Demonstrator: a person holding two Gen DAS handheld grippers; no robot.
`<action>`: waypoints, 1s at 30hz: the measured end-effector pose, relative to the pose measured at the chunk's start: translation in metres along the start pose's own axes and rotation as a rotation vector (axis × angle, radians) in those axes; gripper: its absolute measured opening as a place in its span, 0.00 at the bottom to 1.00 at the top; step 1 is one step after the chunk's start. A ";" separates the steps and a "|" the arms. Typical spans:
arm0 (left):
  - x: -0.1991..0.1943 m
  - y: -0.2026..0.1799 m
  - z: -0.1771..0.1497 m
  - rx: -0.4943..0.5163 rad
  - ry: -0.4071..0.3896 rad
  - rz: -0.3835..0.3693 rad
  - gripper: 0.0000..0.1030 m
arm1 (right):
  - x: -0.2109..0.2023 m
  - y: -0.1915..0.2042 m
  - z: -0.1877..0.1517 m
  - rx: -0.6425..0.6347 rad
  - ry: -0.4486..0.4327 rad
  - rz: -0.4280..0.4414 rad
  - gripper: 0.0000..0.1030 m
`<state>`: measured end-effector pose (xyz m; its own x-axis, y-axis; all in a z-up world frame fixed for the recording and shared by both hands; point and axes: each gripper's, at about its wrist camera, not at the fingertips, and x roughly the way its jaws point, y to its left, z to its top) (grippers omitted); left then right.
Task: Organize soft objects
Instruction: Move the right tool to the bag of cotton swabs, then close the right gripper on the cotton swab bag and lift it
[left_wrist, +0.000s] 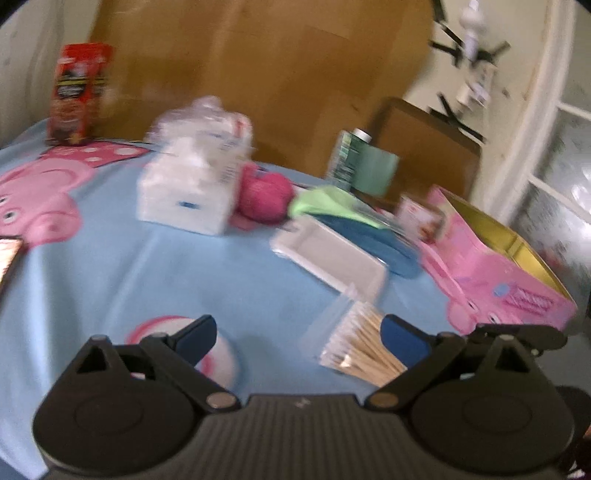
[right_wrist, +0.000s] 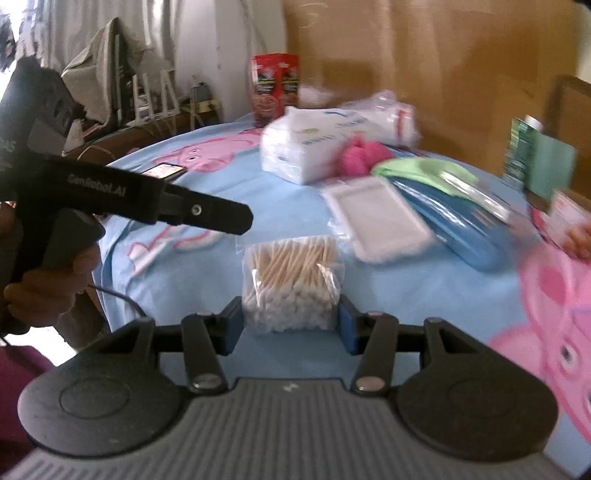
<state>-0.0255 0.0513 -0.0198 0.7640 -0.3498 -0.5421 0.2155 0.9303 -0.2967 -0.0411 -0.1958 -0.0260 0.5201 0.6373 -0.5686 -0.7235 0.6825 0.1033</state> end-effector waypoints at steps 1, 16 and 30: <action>0.003 -0.007 0.000 0.019 0.008 -0.010 0.96 | -0.006 -0.003 -0.004 0.011 0.000 -0.003 0.53; 0.030 -0.077 -0.002 0.173 0.081 -0.096 1.00 | -0.054 -0.039 -0.044 0.113 -0.047 -0.147 0.60; 0.054 -0.095 -0.008 0.205 0.170 -0.157 1.00 | -0.053 -0.030 -0.051 0.114 -0.080 -0.152 0.71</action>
<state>-0.0096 -0.0566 -0.0268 0.6026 -0.4885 -0.6311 0.4547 0.8600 -0.2316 -0.0695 -0.2682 -0.0404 0.6568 0.5472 -0.5188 -0.5804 0.8061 0.1153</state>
